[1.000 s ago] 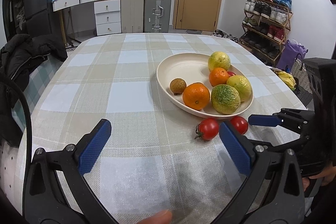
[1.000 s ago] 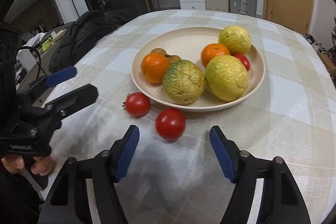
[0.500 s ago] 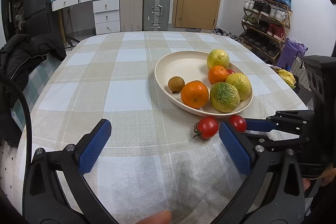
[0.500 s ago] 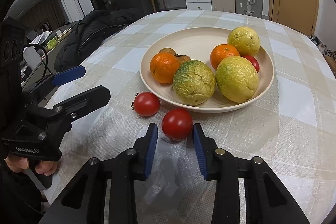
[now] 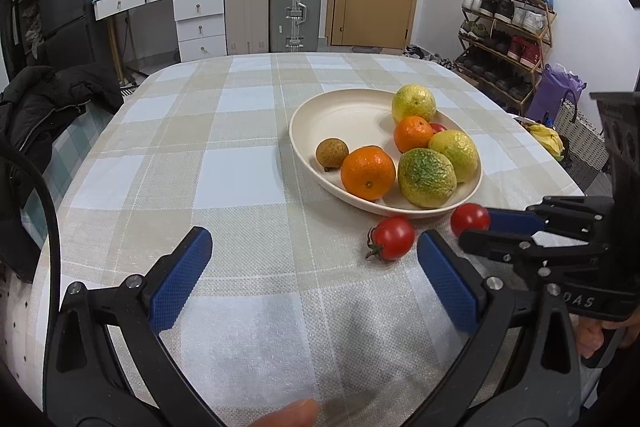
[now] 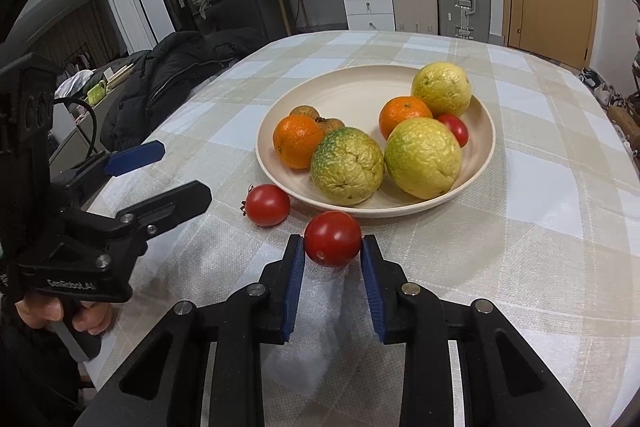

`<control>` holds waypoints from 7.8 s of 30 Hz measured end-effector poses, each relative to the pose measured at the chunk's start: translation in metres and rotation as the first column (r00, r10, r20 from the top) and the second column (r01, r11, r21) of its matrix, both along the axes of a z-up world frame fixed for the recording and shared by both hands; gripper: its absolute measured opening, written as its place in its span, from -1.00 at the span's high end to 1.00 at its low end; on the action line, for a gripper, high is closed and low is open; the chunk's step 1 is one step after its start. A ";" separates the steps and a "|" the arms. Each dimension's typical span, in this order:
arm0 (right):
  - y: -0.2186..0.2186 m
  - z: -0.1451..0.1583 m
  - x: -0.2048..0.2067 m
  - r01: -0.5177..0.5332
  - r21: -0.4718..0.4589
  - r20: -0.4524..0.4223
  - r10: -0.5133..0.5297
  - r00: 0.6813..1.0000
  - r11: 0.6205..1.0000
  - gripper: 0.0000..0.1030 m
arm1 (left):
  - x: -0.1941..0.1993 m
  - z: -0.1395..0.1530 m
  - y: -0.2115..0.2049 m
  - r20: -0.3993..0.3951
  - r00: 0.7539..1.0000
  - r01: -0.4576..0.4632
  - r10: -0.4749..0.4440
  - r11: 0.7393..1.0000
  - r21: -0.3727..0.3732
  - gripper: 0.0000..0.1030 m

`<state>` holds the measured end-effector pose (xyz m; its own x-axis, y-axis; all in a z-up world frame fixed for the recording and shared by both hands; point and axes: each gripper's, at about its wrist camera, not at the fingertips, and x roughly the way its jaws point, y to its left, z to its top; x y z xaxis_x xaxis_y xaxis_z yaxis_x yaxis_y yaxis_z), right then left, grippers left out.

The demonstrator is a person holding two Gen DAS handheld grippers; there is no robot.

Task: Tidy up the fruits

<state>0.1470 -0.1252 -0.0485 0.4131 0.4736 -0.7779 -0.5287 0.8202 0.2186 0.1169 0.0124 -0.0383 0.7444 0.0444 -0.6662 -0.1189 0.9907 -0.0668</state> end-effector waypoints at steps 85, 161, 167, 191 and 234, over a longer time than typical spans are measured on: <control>-0.021 0.042 0.021 0.075 0.136 0.136 -0.093 0.986 0.988 0.43 | 0.033 0.030 -0.020 0.060 0.992 0.116 -0.114 0.993 -0.033 0.51; -0.054 0.043 0.002 0.083 0.207 0.325 -0.149 0.934 0.975 -1.00 | -0.007 0.034 -0.013 0.232 0.973 0.021 -0.021 1.000 0.002 -0.98; -0.057 0.044 -0.003 0.087 0.219 0.351 -0.161 0.922 0.972 -1.00 | -0.015 0.034 -0.012 0.255 0.967 0.019 -0.020 1.000 0.007 -0.98; -0.055 0.046 -0.013 0.065 0.219 0.391 -0.148 0.908 0.974 -1.00 | -0.024 0.037 -0.017 0.283 0.959 0.008 -0.016 1.000 0.030 -0.98; -0.057 0.047 -0.014 0.067 0.225 0.396 -0.154 0.905 0.972 -1.00 | -0.021 0.037 -0.016 0.287 0.958 -0.005 -0.002 1.000 0.025 -0.98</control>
<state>0.1334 -0.1826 -0.0018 0.7323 0.5345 -0.4220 -0.5152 0.8400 0.1700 0.0955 -0.0039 -0.0012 0.9040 0.0599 -0.4234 -0.0999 0.9923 -0.0729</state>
